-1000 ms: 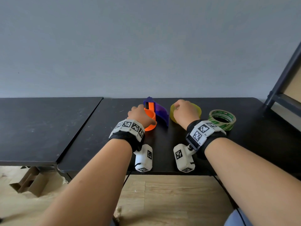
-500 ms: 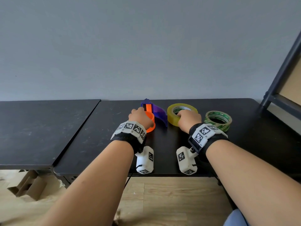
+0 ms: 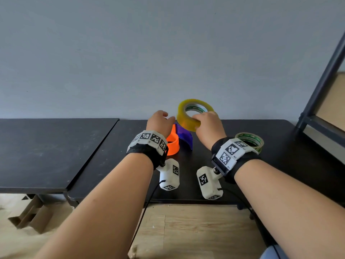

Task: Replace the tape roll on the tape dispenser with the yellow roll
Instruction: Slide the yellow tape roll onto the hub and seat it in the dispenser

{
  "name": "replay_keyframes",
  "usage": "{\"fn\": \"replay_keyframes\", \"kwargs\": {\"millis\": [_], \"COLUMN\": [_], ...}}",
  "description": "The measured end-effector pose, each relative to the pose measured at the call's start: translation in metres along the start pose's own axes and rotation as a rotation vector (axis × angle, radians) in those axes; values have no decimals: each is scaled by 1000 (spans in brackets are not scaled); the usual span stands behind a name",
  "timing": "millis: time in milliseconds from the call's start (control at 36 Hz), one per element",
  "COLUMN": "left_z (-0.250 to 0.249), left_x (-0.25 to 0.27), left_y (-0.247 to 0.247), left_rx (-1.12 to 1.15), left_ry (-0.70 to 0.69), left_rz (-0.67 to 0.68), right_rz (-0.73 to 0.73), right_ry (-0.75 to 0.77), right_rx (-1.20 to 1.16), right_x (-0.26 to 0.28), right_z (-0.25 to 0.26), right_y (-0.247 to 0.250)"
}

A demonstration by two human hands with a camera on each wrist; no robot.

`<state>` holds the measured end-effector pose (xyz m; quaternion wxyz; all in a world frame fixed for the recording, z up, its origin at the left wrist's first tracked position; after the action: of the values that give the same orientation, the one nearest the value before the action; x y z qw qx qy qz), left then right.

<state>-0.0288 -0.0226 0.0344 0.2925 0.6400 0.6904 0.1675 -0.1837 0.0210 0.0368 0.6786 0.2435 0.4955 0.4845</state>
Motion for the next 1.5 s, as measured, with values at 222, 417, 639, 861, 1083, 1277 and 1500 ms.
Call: {"fn": "replay_keyframes", "kwargs": {"millis": [222, 417, 639, 861, 1083, 1277, 1500], "left_z": [4, 24, 41, 52, 54, 60, 66], "left_x": [5, 11, 13, 8, -2, -3, -4], "left_y": [20, 30, 33, 23, 17, 10, 3], "left_rx": [162, 252, 207, 39, -59, -151, -250], "left_ry": [110, 265, 329, 321, 339, 333, 332], "left_rz": [-11, 48, 37, 104, 140, 204, 264], "right_rz": [30, 152, 165, 266, 288, 360, 399], "right_ry": [212, 257, 50, -30, -6, -10, 15], "right_rx": [3, 90, -82, 44, 23, 172, 151], "right_x": [4, 4, -9, -16, -18, -8, -3], "right_z": [32, 37, 30, 15, 12, 7, 7], "right_y": [-6, -27, -45, -68, -72, -83, -87]}}
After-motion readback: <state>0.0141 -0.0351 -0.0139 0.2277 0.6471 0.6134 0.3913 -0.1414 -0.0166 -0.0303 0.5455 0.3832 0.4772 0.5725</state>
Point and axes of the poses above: each hand's wrist, its own x-axis away from the middle knuckle, its own y-axis out of the back of the hand, z = x × y, the point moved 4 cm from there along -x, towards the middle knuckle, and after that the axes turned 3 degrees about z, right-handed, at the moved point
